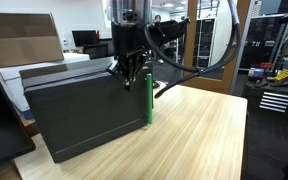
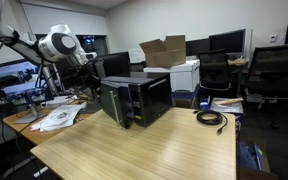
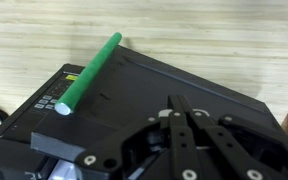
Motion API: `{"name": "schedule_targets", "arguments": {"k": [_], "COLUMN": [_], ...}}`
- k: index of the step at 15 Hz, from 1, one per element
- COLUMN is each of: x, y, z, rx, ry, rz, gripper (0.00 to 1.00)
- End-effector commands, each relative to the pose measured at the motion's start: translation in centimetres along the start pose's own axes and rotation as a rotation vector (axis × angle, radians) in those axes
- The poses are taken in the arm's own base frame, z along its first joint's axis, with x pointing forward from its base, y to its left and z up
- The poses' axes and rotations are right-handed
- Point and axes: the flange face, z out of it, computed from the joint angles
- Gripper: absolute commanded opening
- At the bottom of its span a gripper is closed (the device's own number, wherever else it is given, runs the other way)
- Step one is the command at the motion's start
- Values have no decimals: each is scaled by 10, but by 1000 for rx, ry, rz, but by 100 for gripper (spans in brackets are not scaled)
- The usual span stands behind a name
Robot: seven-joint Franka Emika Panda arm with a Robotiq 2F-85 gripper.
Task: Close the microwave door
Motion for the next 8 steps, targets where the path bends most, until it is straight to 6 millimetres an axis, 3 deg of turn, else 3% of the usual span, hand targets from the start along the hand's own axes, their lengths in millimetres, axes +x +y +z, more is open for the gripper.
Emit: {"name": "schedule_targets", "arguments": {"k": [1,8], "x": [16,63], "y": [22,59], "z": [6,26], "rx": [-6,-22], "ry": [34,106], "rz": [-8,-1], "gripper": [1,1]}}
